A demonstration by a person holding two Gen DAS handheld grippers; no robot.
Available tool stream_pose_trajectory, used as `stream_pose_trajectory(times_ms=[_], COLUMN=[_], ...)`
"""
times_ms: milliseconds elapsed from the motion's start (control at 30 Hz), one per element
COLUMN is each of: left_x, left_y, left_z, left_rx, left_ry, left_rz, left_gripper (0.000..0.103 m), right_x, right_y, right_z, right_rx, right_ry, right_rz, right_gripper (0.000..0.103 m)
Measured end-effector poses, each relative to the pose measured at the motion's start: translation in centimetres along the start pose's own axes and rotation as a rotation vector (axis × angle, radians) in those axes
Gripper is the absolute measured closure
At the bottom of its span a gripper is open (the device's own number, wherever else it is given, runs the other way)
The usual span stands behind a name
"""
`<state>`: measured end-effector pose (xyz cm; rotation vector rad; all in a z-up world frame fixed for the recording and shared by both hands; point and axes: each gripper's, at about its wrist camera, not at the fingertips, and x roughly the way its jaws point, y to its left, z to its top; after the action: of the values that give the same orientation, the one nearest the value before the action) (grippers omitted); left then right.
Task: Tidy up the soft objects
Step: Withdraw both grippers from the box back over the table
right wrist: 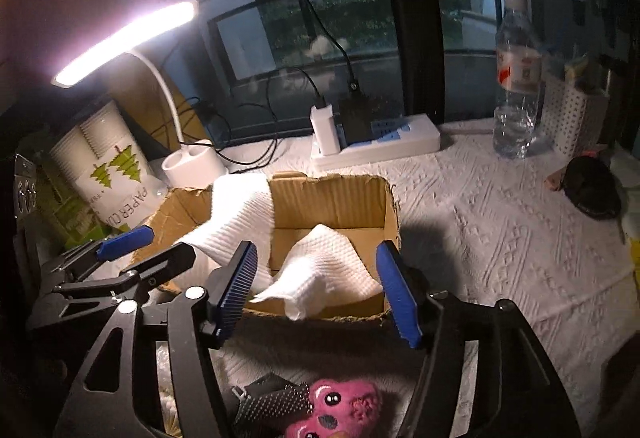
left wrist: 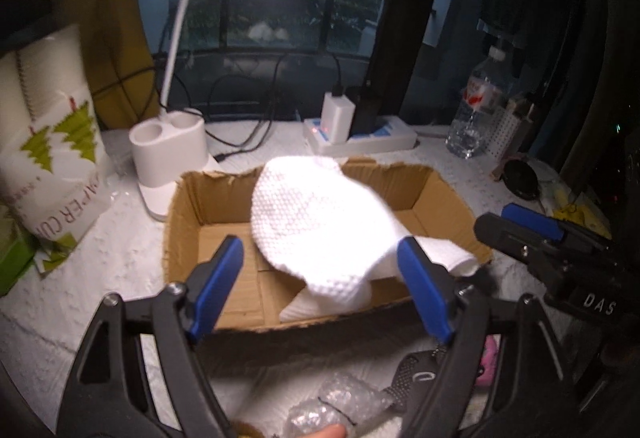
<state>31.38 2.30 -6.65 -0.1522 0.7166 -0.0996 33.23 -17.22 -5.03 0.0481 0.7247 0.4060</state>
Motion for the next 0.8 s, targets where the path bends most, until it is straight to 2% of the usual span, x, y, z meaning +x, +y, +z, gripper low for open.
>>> stream_pose_trajectory(times_ms=[200, 267, 500, 800], left_x=[-2.9, -3.7, -7.0, -8.4], left_y=[-0.3, -0.5, -1.6, -2.7], left_z=[0.0, -0.1, -0.9, -3.2], left_rx=[-0.003, -0.004, 0.010, 0.038], left_ry=[-0.050, -0.064, -0.115, -0.109], left_rz=[0.001, -0.006, -0.031, -0.033], left_gripper=[0.018, 0.014, 0.013, 0.013], right_x=[-2.8, -3.6, -6.4, -8.3], right_y=[0.7, 0.7, 1.3, 0.7], right_z=[-0.2, -0.2, -1.2, -3.7], right_rx=[-0.030, -0.030, -0.069, -0.091], right_ry=[-0.062, -0.076, -0.106, -0.105], right_rz=[0.010, 0.017, 0.027, 0.031], right_gripper=[0.025, 0.025, 0.025, 0.025])
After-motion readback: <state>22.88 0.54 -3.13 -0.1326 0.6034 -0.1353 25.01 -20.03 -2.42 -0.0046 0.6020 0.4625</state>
